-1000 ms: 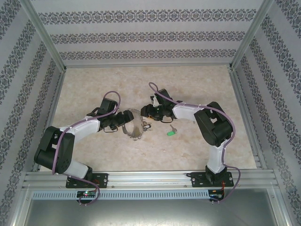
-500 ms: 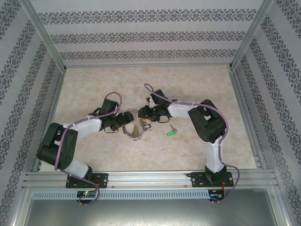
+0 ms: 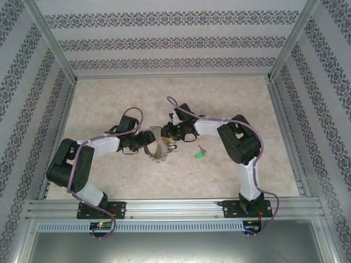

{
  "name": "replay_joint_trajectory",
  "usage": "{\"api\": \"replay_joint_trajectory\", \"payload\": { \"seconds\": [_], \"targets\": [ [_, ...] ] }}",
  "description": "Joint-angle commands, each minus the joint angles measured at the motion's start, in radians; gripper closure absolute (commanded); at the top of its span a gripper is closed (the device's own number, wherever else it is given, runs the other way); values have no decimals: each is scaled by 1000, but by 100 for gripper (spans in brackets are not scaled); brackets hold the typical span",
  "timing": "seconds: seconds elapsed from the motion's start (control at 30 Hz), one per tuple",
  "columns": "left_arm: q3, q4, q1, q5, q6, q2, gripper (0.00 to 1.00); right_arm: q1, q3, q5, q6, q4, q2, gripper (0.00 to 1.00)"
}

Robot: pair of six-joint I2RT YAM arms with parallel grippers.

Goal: Put the keys on the keyring

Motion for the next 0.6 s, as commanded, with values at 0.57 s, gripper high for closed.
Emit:
{"api": "replay_joint_trajectory", "payload": {
  "seconds": [0.57],
  "targets": [
    [-13, -101, 2, -103, 30, -252, 7, -65, -140, -87, 106, 166, -273, 100]
  ]
}}
